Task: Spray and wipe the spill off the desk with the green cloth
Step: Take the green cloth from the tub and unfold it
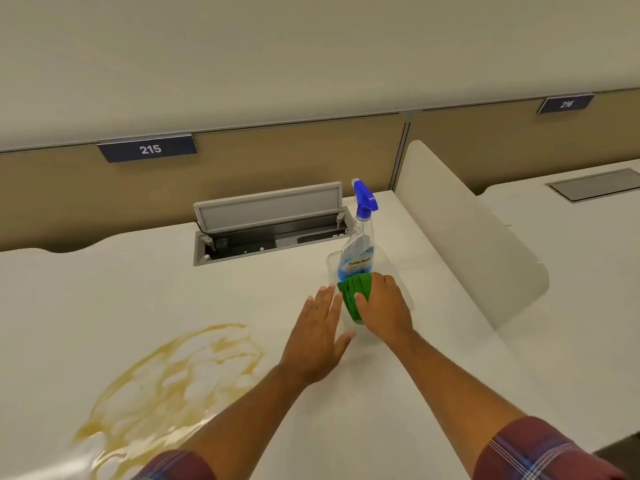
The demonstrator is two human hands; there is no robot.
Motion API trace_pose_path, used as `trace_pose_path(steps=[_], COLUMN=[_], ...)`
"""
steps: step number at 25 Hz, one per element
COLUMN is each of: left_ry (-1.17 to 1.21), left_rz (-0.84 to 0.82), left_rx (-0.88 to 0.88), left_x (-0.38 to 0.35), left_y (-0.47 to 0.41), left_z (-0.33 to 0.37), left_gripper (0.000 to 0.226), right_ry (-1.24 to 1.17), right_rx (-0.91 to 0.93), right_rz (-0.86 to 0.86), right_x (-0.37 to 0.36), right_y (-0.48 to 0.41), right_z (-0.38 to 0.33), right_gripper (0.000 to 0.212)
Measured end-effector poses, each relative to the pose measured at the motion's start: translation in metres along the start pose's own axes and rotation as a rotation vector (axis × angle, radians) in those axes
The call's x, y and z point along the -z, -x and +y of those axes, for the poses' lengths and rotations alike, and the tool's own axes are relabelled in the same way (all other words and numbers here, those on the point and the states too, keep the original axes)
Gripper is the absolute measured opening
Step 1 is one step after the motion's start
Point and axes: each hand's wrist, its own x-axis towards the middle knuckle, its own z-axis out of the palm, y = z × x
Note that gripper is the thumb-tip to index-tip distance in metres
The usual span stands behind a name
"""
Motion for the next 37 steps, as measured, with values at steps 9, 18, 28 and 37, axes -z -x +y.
trace_pose_path(steps=[9,18,28,37], left_ry=[0.021,0.115,0.693,0.275], left_rz=[-0.119,-0.040,0.155,0.427], left_rx=[0.019,0.103,0.109,-0.315], left_x=[-0.003,-0.005,0.038,0.104], left_y=[-0.034,-0.029,-0.007,0.039], left_z=[0.014,0.020,0.006,-0.027], left_gripper=[0.069,0.093,0.085,0.089], right_ry=[0.053,-0.217,-1.242,-1.773], right_rx=[-0.142,-0.121,-0.178,-0.274], right_rz=[-0.246,-0.130,-0.094,-0.504], right_x=[-0.025,0.006,0.105,0.107], right_y=[-0.049,-0.039,0.004,0.046], right_z=[0.015,0.023,-0.001,-0.061], right_gripper=[0.073,0.037,0.018,0.045])
